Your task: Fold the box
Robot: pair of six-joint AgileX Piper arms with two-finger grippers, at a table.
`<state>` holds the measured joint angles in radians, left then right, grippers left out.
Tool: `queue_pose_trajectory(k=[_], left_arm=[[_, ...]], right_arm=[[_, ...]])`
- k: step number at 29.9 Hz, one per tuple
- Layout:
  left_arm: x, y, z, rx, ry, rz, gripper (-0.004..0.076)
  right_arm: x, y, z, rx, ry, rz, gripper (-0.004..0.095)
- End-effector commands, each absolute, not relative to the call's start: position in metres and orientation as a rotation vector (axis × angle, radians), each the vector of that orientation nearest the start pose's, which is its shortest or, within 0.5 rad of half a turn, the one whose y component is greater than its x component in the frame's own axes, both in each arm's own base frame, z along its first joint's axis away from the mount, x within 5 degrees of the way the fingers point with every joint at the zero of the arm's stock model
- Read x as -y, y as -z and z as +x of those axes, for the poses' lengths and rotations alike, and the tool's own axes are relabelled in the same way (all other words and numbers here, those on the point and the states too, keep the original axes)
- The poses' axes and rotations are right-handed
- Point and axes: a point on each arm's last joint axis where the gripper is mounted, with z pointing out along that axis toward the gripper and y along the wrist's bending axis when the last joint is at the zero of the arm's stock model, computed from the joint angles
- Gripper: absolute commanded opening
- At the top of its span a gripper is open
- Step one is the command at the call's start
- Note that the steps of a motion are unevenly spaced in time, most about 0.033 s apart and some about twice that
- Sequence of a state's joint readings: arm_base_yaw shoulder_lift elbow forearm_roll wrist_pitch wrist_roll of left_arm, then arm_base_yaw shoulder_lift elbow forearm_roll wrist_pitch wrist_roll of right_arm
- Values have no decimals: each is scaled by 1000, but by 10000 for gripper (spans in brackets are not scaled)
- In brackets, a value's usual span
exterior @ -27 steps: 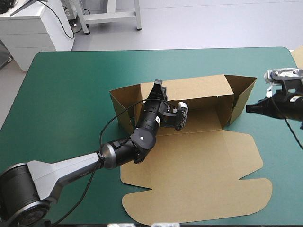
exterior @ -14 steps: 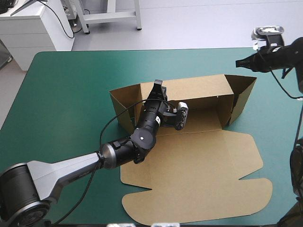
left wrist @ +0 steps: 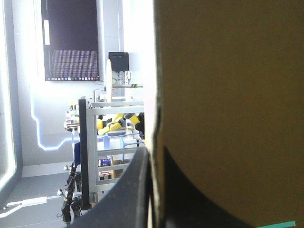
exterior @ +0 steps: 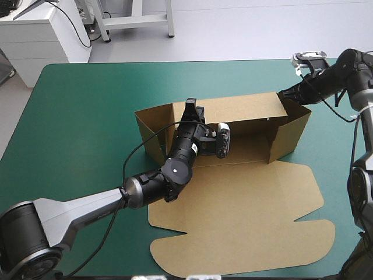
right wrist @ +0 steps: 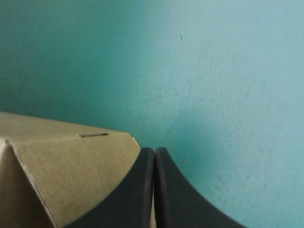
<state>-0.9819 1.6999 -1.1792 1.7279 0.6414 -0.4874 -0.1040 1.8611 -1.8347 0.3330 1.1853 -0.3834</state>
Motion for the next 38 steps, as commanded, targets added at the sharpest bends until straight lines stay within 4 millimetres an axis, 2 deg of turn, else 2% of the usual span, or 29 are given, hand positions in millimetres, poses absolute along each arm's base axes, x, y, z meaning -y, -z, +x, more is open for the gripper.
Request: queue_pose_trajectory(k=[1,8,15,20,27,33,35,38], left_arm=[[285,-315,251,-1128,-813,1415,-8],[285,-315,251,-1126,-814,1417,-8],[285,-315,251,-1123,-816,1421,-8],[285,-315,251,-1122,-813,1422,-8],[286,-314,250,-1115,-798,1433,-8],[286,-314,250,-1113,-800,1435,-8],[286,-314,250,-1113,-800,1435,-8],[286,-314,250,-1113,-800,1435,-8]], right_arm=[[11,-372,389,-2547,-292,-350,-17],[5,-363,363,-2542,-333,-381,-17],[-3,-347,321,-2377,-355,-329,-20],[-5,-334,301,-2283,-336,-306,-19],[-4,-310,291,-2252,-287,-293,-19],[-5,-307,289,-2270,-278,-375,-12],[-5,-306,288,-2284,-267,-405,19],[-4,-303,286,-2312,-239,-454,140]])
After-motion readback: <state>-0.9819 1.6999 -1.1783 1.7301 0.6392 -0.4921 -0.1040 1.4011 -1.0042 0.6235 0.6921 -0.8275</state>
